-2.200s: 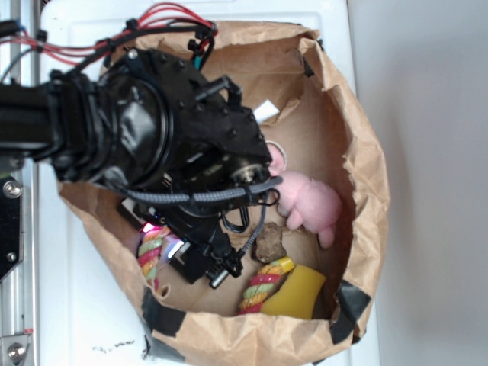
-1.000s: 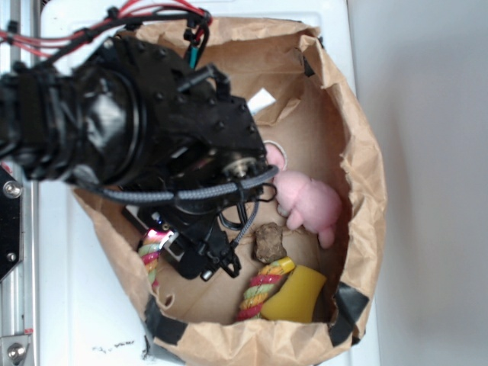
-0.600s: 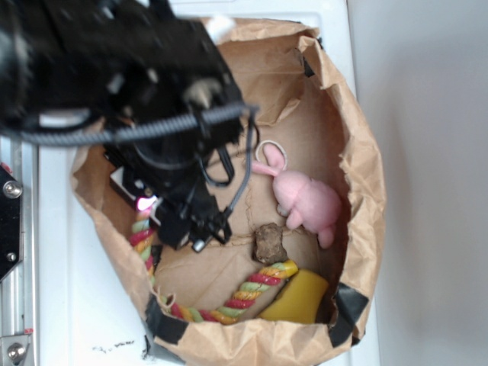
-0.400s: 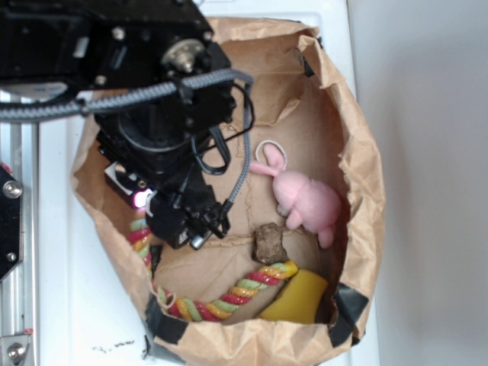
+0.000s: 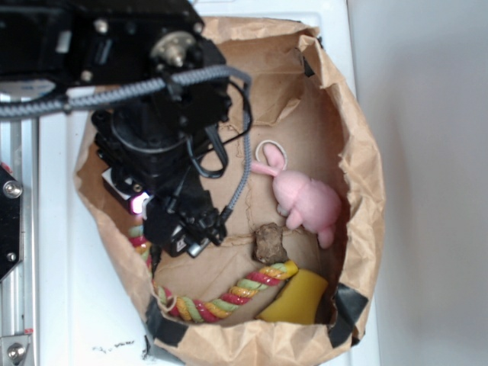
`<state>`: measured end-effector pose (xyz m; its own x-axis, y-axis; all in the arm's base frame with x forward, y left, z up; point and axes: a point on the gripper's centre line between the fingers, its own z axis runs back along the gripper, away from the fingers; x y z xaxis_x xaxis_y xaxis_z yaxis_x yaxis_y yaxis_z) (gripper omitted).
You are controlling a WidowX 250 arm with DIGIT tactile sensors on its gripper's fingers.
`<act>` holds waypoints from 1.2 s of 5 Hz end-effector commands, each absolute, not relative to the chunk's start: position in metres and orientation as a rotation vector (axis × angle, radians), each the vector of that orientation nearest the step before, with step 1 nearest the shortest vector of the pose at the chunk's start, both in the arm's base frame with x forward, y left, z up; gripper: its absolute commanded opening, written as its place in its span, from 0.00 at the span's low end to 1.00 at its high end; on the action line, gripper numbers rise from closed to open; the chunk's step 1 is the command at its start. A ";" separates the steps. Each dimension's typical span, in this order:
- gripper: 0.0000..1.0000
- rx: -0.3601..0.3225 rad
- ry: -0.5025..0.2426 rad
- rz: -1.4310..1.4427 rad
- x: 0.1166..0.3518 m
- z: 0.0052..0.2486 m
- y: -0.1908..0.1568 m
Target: Grab the multicolored rope.
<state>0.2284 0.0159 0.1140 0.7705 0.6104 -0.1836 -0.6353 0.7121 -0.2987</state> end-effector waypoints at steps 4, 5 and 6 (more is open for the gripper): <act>0.00 -0.172 -0.242 0.209 0.267 0.199 0.022; 0.00 -0.141 -0.245 0.212 0.272 0.206 0.011; 0.00 -0.119 -0.245 0.184 0.277 0.215 -0.008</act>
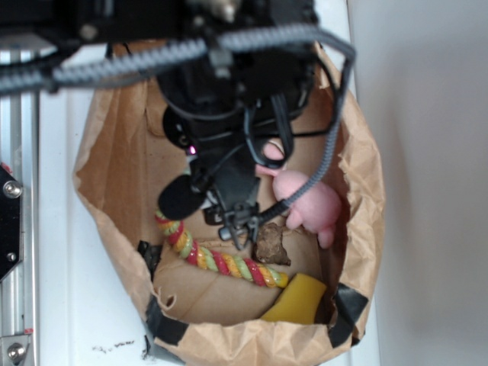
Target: Grab the multicolored rope.
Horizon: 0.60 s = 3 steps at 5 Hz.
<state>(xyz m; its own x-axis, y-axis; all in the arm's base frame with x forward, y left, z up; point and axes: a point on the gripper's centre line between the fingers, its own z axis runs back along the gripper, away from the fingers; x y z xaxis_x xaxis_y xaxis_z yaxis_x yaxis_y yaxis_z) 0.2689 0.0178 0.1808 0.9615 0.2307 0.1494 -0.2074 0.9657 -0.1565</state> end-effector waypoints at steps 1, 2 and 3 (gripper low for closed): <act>0.00 -0.100 -0.268 0.185 0.278 0.227 -0.008; 0.00 -0.069 -0.261 0.165 0.280 0.228 -0.009; 0.00 -0.036 -0.285 0.145 0.281 0.224 -0.010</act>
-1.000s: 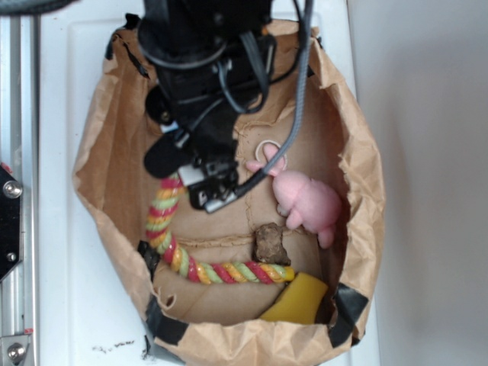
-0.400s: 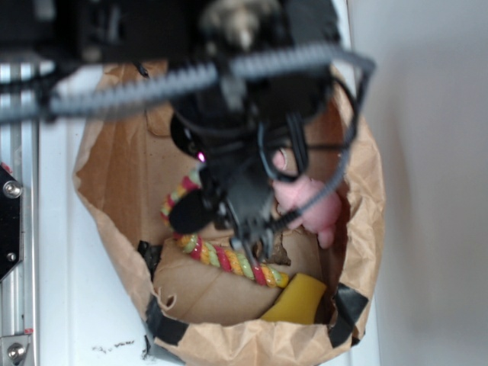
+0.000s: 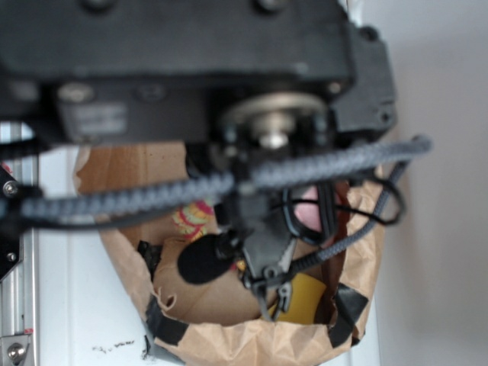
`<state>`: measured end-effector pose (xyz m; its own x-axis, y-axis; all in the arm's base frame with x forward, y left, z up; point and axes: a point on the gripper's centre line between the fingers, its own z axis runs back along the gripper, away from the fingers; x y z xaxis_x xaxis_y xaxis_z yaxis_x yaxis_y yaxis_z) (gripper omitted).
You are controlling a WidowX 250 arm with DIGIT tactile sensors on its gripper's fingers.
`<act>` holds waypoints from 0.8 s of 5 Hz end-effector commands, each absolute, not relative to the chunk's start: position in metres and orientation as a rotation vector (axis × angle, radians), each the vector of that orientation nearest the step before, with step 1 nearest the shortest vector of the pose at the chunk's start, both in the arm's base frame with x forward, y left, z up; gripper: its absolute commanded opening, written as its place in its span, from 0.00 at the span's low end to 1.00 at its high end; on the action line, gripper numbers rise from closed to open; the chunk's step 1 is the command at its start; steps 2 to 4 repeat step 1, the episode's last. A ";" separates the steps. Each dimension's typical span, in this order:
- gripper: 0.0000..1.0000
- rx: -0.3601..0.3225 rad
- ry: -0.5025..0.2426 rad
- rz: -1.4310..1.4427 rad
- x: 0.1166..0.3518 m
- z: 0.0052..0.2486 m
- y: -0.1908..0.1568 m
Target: Grab the multicolored rope.
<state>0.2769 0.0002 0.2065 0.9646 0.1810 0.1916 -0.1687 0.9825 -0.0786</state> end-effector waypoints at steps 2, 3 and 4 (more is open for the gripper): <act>0.00 -0.040 -0.262 0.145 0.282 0.219 -0.010; 0.00 -0.040 -0.262 0.145 0.282 0.219 -0.010; 0.00 -0.040 -0.262 0.145 0.282 0.219 -0.010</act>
